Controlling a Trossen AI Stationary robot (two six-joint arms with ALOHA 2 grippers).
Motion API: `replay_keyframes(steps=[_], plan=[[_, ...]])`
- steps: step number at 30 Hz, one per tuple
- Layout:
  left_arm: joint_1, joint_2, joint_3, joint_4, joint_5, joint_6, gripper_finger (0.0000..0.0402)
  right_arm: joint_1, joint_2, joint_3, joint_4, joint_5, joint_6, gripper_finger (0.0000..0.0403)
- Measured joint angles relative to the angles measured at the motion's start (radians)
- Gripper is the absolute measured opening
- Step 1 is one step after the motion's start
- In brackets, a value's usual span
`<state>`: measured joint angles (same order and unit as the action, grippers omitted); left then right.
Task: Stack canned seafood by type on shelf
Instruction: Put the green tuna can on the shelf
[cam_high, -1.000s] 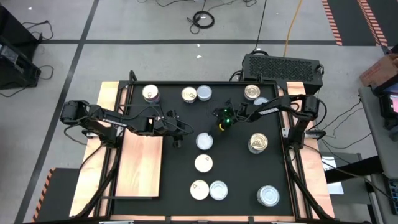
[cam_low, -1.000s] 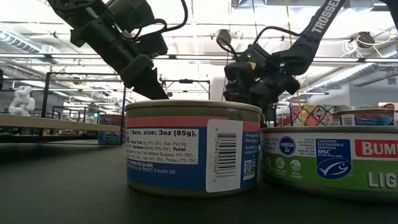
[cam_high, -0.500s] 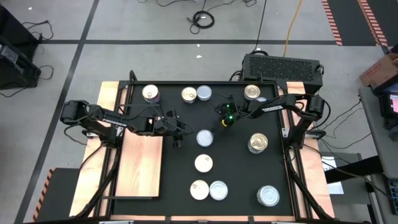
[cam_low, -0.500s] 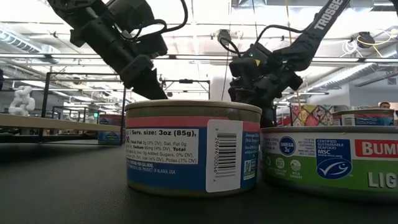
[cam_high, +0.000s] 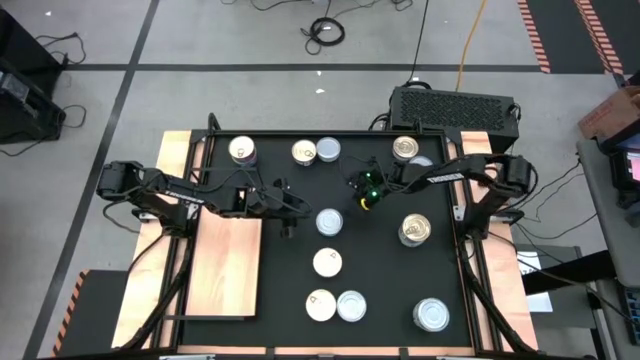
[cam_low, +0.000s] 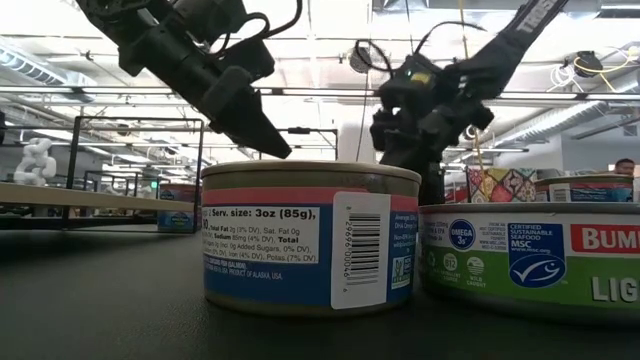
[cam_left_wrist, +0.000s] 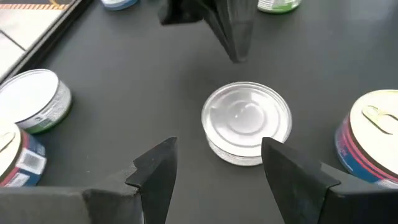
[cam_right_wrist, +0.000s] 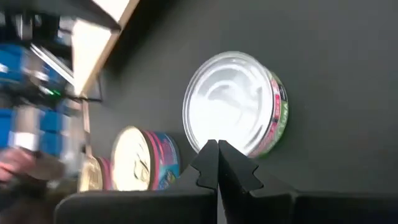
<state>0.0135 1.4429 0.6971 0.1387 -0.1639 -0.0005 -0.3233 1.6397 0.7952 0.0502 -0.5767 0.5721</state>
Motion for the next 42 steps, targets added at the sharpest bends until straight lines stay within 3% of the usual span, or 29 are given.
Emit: replay_keyframes(steps=[6, 15, 27, 34, 42], plan=[[0.0, 0.0, 0.0, 0.002, 0.002, 0.011, 0.0233, 0.095, -0.097, 0.001, -0.074, 0.218, -0.203, 0.0], [0.0, 0.0, 0.0, -0.025, 0.003, 0.01, 0.0233, 0.274, -0.109, 0.002, 0.0, 0.442, -0.284, 0.0], [0.0, 0.0, 0.0, -0.02, 0.003, 0.009, 0.0233, 0.548, -0.102, 0.001, 0.059, 0.5, -0.274, 0.0], [0.0, 0.0, 0.0, -0.018, 0.003, 0.007, 0.0233, 0.681, -0.102, 0.001, 0.13, 0.498, -0.401, 0.0003], [0.0, 0.0, 0.0, -0.018, 0.003, 0.006, 0.0233, 0.828, -0.102, 0.001, 0.164, 0.547, -0.607, 0.0069]])
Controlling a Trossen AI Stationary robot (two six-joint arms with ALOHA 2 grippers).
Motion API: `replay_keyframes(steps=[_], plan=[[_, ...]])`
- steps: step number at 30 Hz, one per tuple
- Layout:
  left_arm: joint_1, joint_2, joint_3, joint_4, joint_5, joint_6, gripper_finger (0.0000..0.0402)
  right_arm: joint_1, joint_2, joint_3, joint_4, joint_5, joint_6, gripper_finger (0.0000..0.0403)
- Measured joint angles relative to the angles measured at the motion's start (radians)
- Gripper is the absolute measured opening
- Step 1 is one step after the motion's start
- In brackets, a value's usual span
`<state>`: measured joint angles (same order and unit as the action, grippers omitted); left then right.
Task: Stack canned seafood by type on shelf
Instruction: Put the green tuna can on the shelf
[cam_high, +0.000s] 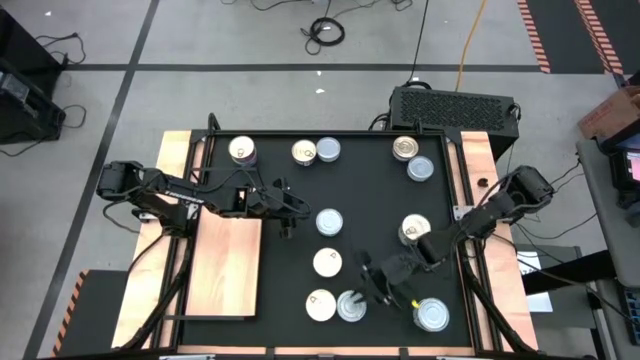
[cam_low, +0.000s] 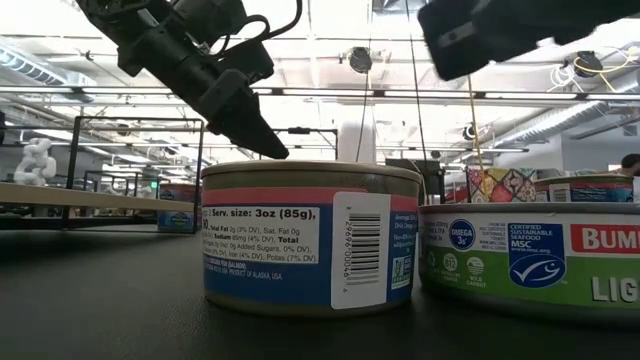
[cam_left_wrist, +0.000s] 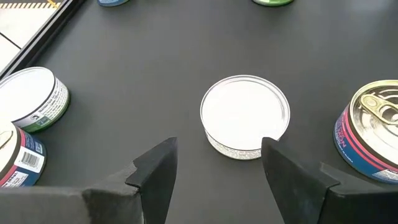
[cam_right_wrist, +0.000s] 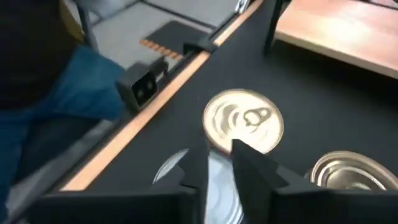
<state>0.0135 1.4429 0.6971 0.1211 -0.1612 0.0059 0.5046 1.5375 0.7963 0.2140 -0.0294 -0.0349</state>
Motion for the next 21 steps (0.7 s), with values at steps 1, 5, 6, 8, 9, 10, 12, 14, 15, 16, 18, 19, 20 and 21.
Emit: replay_keyframes(steps=[1, 5, 6, 8, 9, 10, 12, 14, 15, 16, 18, 19, 20, 21], plan=[[0.0, 0.0, 0.0, 0.0, 0.0, 0.0, 0.0233, 0.013, 0.0, 0.0, -0.013, 0.029, -0.005, 0.0085], [0.0, 0.0, 0.0, 0.002, 0.0, 0.0, 0.0233, 0.044, 0.0, 0.0, -0.086, 0.135, -0.008, 0.0154], [0.0, 0.0, 0.0, 0.002, 0.0, 0.0, 0.0233, 0.049, 0.0, 0.0, -0.101, 0.142, -0.008, 0.0173], [0.0, 0.0, 0.0, 0.003, 0.0, 0.0, 0.0233, 0.058, 0.0, 0.0, -0.124, 0.14, -0.006, 0.021], [0.0, 0.0, 0.0, 0.004, 0.0, 0.0, 0.0233, 0.065, 0.0, 0.0, -0.136, 0.139, -0.007, 0.0228], [0.0, 0.0, 0.0, 0.004, 0.0, 0.0, 0.0233, 0.073, 0.0, 0.0, -0.147, 0.139, -0.01, 0.0245], [0.0, 0.0, 0.0, 0.004, 0.0, 0.0, 0.0233, 0.095, 0.0, 0.0, -0.167, 0.139, -0.037, 0.0276], [0.0, 0.0, 0.0, 0.006, 0.004, 0.0, 0.0233, 0.125, 0.003, 0.0, -0.191, 0.153, -0.082, 0.0298], [-0.001, 0.0, 0.0, 0.009, 0.024, 0.0, 0.0233, 0.141, 0.012, 0.0, -0.195, 0.181, -0.104, 0.0306], [-0.002, 0.0, 0.0, 0.018, 0.055, 0.001, 0.0233, 0.158, 0.022, 0.0, -0.196, 0.212, -0.129, 0.0311], [-0.004, 0.0, 0.0, 0.05, 0.128, 0.023, 0.0233, 0.19, 0.05, 0.0, -0.19, 0.275, -0.196, 0.0316], [-0.007, 0.0, 0.0, 0.065, 0.145, 0.03, 0.0233, 0.201, 0.068, 0.0, -0.175, 0.302, -0.23, 0.0317], [-0.01, 0.0, 0.0, 0.078, 0.147, 0.031, 0.0233, 0.209, 0.085, 0.0, -0.163, 0.327, -0.258, 0.0317], [-0.012, 0.0, 0.0, 0.09, 0.144, 0.031, 0.0233, 0.215, 0.102, 0.0, -0.162, 0.351, -0.282, 0.0317]])
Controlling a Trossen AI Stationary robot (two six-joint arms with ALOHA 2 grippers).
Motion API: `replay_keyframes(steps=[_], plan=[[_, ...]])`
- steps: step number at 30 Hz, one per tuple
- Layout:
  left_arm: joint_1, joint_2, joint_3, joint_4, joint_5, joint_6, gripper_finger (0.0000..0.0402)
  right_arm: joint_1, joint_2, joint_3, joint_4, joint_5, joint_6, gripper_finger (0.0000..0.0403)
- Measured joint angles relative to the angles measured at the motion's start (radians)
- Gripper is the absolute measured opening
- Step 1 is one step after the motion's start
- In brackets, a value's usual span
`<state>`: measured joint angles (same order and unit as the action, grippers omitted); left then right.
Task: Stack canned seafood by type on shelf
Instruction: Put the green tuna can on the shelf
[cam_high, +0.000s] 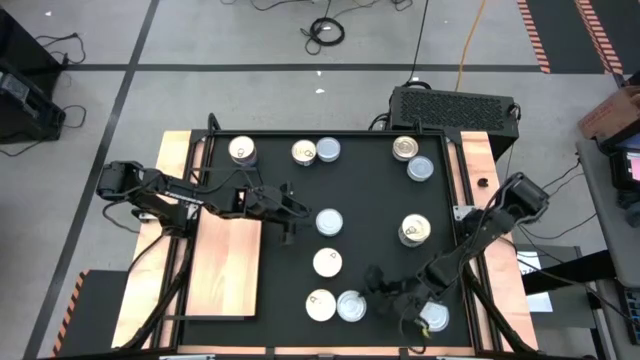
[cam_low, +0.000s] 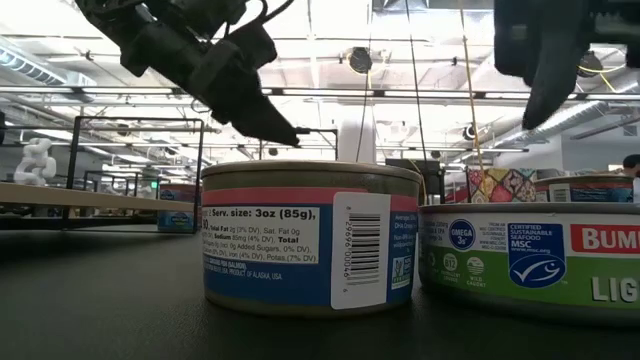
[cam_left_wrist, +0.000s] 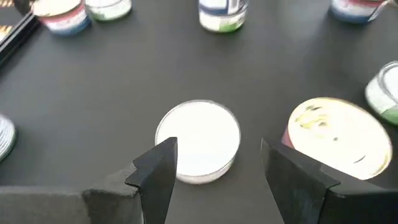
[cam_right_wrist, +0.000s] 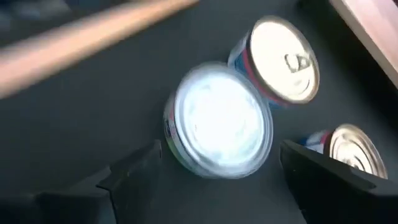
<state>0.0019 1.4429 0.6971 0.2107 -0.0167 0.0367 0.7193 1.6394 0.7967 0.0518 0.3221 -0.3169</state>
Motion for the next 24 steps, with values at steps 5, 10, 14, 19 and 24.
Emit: replay_keyframes(steps=[5, 10, 14, 19, 24], plan=[[-0.003, 0.0, 0.0, 0.004, -0.025, -0.002, 0.0233, 0.004, 0.047, -0.001, 0.022, 0.071, -0.021, 0.0318], [-0.004, 0.0, 0.0, 0.003, -0.025, -0.003, 0.0233, 0.004, 0.047, 0.0, 0.061, 0.064, -0.067, 0.0318], [-0.004, 0.0, 0.0, -0.005, -0.009, -0.003, 0.0233, 0.012, 0.062, 0.0, 0.056, -0.016, -0.065, 0.0318], [-0.004, 0.0, 0.0, -0.008, -0.007, -0.003, 0.0233, 0.032, 0.13, 0.0, 0.123, -0.012, -0.081, 0.0318], [-0.004, 0.0, 0.0, -0.01, -0.011, -0.003, 0.0233, 0.036, 0.134, 0.0, 0.142, 0.18, -0.138, 0.0318]])
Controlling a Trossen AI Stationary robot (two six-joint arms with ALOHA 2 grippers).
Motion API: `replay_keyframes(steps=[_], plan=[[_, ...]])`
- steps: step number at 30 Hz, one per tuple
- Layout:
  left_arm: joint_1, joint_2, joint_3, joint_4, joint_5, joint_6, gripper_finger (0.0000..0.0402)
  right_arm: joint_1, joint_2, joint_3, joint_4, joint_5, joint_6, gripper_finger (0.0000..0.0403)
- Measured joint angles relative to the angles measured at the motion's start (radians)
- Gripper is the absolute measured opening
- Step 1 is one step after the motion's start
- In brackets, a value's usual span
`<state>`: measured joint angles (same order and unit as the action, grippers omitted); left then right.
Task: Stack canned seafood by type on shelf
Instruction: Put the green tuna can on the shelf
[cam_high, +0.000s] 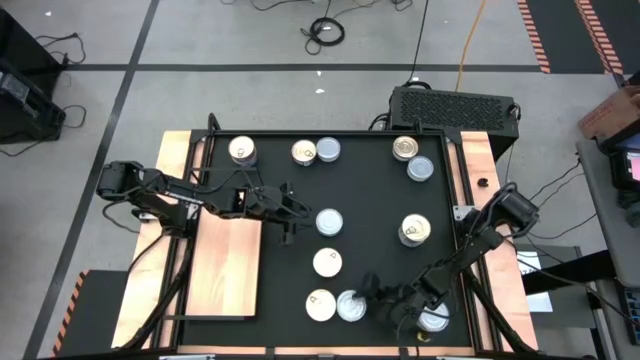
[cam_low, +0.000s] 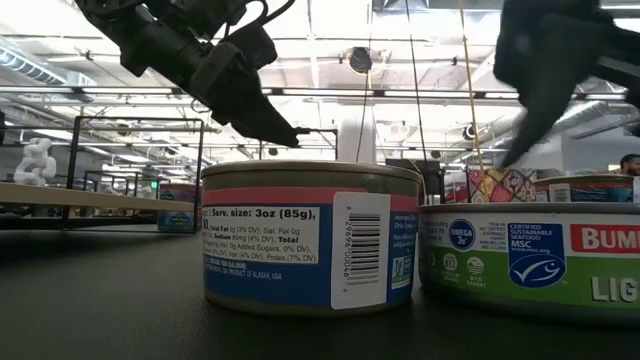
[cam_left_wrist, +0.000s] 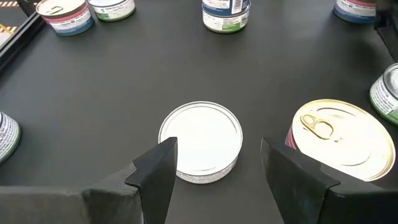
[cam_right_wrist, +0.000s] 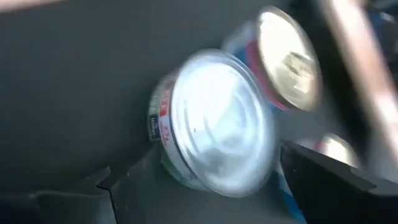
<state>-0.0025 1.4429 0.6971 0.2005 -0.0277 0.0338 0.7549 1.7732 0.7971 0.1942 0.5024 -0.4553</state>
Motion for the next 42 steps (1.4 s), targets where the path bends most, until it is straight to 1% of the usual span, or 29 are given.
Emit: replay_keyframes(steps=[2, 4, 5, 9, 10, 13, 18, 19, 22, 24, 25, 27, 28, 29, 31, 32, 35, 37, 39, 41, 42], plan=[[0.0, 0.0, 0.0, 0.0, 0.0, 0.0, 0.0233, 0.0, -0.013, -0.001, -0.008, 0.081, -0.011, 0.0318], [0.0, 0.0, 0.0, -0.001, -0.001, 0.0, 0.0233, -0.002, -0.025, 0.0, -0.001, 0.094, -0.004, 0.0318], [0.0, 0.0, 0.0, 0.0, -0.001, 0.0, 0.0233, -0.002, -0.026, 0.0, -0.001, 0.083, 0.006, 0.0318], [0.0, 0.0, 0.0, -0.001, 0.0, 0.003, 0.0233, 0.0, -0.025, 0.0, -0.033, -0.07, 0.069, 0.0318], [0.0, 0.0, 0.0, -0.001, 0.0, 0.003, 0.0233, 0.0, -0.023, 0.0, -0.031, -0.091, 0.078, 0.0318], [0.0, 0.0, 0.0, -0.001, -0.001, 0.003, 0.0233, -0.001, -0.02, 0.0, -0.014, -0.091, 0.097, 0.0318], [0.0, 0.0, 0.0, 0.0, 0.003, 0.006, 0.0233, -0.028, 0.0, 0.0, 0.04, -0.09, 0.077, 0.0318], [0.0, 0.0, 0.0, 0.0, 0.019, 0.006, 0.0233, -0.035, 0.01, 0.0, 0.06, -0.09, 0.072, 0.0318], [-0.003, 0.0, 0.0, 0.013, 0.112, 0.006, 0.0233, -0.043, 0.031, 0.0, 0.116, -0.086, 0.056, 0.0318], [-0.015, 0.0, 0.0, 0.045, 0.131, 0.007, 0.0233, -0.041, 0.039, 0.0, 0.151, -0.084, 0.023, 0.0318], [-0.022, 0.0, 0.0, 0.066, 0.105, 0.006, 0.0233, -0.039, 0.039, 0.0, 0.154, -0.077, 0.003, 0.0318], [-0.029, 0.0, 0.0, 0.101, -0.028, -0.012, 0.0233, -0.038, 0.03, 0.0, 0.151, -0.021, -0.014, 0.0318], [-0.026, 0.0, 0.0, 0.102, -0.088, -0.025, 0.0233, -0.038, 0.019, 0.004, 0.135, 0.022, -0.011, 0.0318], [-0.019, 0.001, 0.0, 0.094, -0.122, -0.029, 0.0233, -0.036, 0.008, 0.011, 0.113, 0.081, -0.004, 0.0318], [0.004, 0.015, 0.0, 0.089, -0.125, -0.054, 0.0233, -0.036, -0.026, 0.026, 0.071, 0.167, 0.002, 0.0318], [0.018, 0.024, 0.0, 0.088, -0.109, -0.071, 0.0233, -0.042, -0.046, 0.034, 0.049, 0.185, 0.001, 0.0318], [0.064, 0.084, 0.0, 0.136, -0.074, -0.106, 0.0233, -0.064, -0.102, 0.048, -0.064, 0.176, 0.019, 0.0318], [0.095, 0.141, 0.0, 0.164, -0.045, -0.117, 0.0233, -0.093, -0.14, 0.048, -0.148, 0.142, 0.069, 0.0318], [0.117, 0.205, 0.01, 0.217, -0.005, -0.126, 0.0233, -0.136, -0.17, 0.049, -0.237, 0.092, 0.137, 0.0318], [0.13, 0.264, 0.036, 0.257, 0.014, -0.125, 0.0233, -0.186, -0.183, 0.046, -0.299, 0.076, 0.168, 0.0318], [0.133, 0.293, 0.054, 0.262, 0.015, -0.123, 0.0233, -0.211, -0.184, 0.041, -0.303, 0.074, 0.17, 0.0318]])
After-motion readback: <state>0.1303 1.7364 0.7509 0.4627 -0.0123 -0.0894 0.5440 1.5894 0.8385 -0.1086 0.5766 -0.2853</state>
